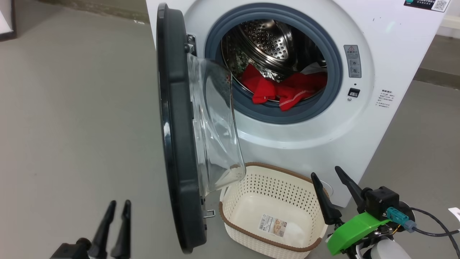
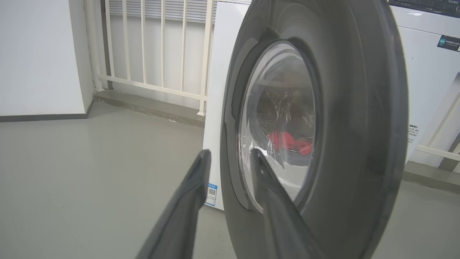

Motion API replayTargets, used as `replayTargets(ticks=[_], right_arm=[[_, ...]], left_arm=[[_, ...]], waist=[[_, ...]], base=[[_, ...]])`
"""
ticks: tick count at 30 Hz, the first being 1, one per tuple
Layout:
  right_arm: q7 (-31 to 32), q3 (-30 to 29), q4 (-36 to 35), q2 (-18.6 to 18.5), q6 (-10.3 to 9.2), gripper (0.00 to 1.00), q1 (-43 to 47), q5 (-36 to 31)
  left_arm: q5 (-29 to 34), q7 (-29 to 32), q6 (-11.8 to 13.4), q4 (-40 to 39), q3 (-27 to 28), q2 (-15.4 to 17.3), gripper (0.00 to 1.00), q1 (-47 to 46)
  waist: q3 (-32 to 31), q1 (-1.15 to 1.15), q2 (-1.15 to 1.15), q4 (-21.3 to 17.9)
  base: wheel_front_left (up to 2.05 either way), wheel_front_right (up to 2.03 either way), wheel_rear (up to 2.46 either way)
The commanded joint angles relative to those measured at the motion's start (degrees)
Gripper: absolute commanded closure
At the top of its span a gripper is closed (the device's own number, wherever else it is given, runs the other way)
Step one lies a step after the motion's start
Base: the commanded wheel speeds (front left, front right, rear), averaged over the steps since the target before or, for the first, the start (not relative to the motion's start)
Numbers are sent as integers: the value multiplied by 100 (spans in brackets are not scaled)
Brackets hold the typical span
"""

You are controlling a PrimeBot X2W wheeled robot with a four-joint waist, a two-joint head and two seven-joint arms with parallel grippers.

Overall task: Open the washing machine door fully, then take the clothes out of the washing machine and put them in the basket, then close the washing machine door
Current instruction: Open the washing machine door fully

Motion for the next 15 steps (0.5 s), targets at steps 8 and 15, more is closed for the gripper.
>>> replayTargets(ticks=[8,15], right_arm=[[-52,93,-71,10,37,0,-59,42],[-52,78,-40,10,37,0,-60,88]], left_arm=[[-61,-45,88,-628,216,36,100,-321],[-206,-45,279,-1501,171,36,100,-659]], waist=[[-5,0,0,2],[-5,0,0,4]], base=[[0,0,0],[0,0,0]])
